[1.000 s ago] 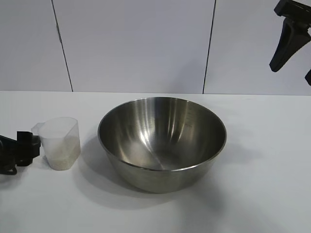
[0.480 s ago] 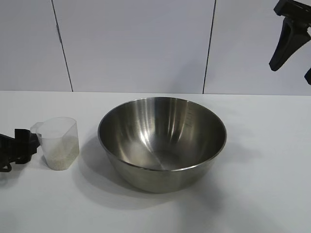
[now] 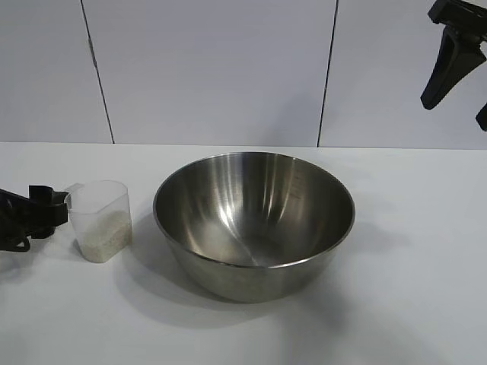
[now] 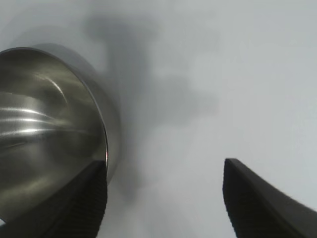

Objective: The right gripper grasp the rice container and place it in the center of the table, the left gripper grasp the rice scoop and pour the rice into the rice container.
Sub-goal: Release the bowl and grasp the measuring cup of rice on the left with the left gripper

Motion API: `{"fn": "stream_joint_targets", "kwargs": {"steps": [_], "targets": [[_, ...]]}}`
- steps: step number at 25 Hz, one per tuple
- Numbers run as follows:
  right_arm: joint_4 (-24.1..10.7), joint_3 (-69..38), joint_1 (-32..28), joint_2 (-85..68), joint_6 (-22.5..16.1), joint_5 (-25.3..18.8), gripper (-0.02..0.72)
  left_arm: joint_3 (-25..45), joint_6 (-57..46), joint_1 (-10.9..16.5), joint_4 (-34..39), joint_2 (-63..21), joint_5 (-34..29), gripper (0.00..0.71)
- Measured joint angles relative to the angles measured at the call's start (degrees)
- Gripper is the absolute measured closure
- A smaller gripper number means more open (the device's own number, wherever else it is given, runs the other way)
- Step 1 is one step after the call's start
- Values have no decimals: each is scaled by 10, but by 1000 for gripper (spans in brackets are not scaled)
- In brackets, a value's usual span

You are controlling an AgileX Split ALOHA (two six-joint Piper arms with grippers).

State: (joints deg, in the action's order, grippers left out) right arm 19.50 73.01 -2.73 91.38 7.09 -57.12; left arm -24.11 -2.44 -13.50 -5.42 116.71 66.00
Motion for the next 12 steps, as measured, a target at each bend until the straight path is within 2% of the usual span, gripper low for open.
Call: {"fn": "stream_joint_targets", "kwargs": {"steps": [4, 12], "targets": [[0, 0, 0, 0, 0, 1, 240, 0, 0, 0, 0, 0, 0, 268], [2, 0, 0, 0, 0, 1, 240, 0, 0, 0, 0, 0, 0, 275]]}}
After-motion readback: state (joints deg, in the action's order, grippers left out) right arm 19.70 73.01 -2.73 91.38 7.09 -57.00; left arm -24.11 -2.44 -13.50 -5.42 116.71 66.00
